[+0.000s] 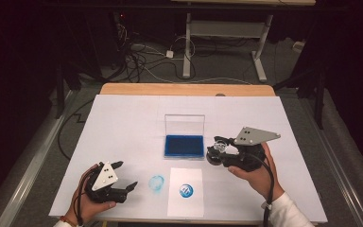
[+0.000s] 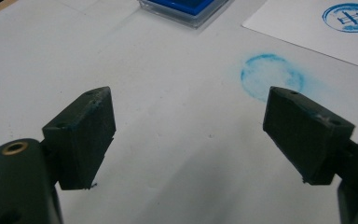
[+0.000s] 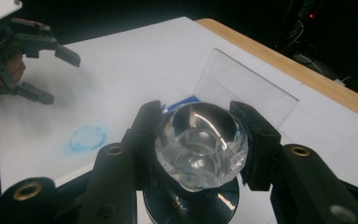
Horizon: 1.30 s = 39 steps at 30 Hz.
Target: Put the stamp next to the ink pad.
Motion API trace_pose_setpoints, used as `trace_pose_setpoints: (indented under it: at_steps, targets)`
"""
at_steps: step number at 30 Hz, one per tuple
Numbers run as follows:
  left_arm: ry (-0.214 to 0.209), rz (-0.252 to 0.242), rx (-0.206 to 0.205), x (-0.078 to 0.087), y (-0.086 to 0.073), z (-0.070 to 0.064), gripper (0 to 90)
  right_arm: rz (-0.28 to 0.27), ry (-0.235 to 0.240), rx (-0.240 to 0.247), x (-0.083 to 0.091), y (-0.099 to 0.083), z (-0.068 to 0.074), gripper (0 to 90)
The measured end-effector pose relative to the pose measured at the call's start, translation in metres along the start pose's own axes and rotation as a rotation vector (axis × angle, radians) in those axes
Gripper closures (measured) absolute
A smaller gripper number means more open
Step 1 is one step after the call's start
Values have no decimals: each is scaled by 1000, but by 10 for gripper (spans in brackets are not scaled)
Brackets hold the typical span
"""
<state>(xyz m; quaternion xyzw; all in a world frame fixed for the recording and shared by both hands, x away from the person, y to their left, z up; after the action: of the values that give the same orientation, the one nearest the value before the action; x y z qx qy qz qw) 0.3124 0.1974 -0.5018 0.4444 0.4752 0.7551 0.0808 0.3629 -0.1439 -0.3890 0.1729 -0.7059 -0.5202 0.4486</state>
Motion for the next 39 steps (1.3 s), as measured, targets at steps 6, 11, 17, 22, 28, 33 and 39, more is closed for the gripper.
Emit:
trace_pose_setpoints:
  at_steps: [6,11,17,22,28,33,39]
  targets:
    - [2,13,1,-3,-2,0,163,14,-33,-10,1,-2,-14,565]
    - [4,15,4,-1,-2,-1,163,35,-51,-29,-6,-5,-27,565]
    - [2,35,-3,-3,-4,-2,163,77,-72,-39,-24,-11,-39,565]
    - [-2,36,-1,-4,-4,-1,164,113,-85,-62,-38,-19,-49,565]
    - [-2,38,-2,-4,-4,-1,164,128,-112,-99,-51,-29,-63,564]
    - [-5,45,-7,-5,-5,0,164,154,-121,-117,-63,-40,-68,564]
    - [-12,50,-9,-6,-5,-1,164,182,-137,-142,-73,-53,-72,563]
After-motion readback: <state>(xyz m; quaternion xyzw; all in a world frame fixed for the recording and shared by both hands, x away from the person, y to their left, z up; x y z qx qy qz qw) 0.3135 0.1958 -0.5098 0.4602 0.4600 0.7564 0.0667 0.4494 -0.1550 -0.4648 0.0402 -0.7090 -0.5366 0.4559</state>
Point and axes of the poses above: each handheld gripper's, and its own axes: x roughly backward along the jaws, y roughly out of its top, z roughly to its left, the point moved 6 cm from there along -x, roughly forward along the jaws, and after that the axes turned 1 degree about -z, right-handed, at the moved point
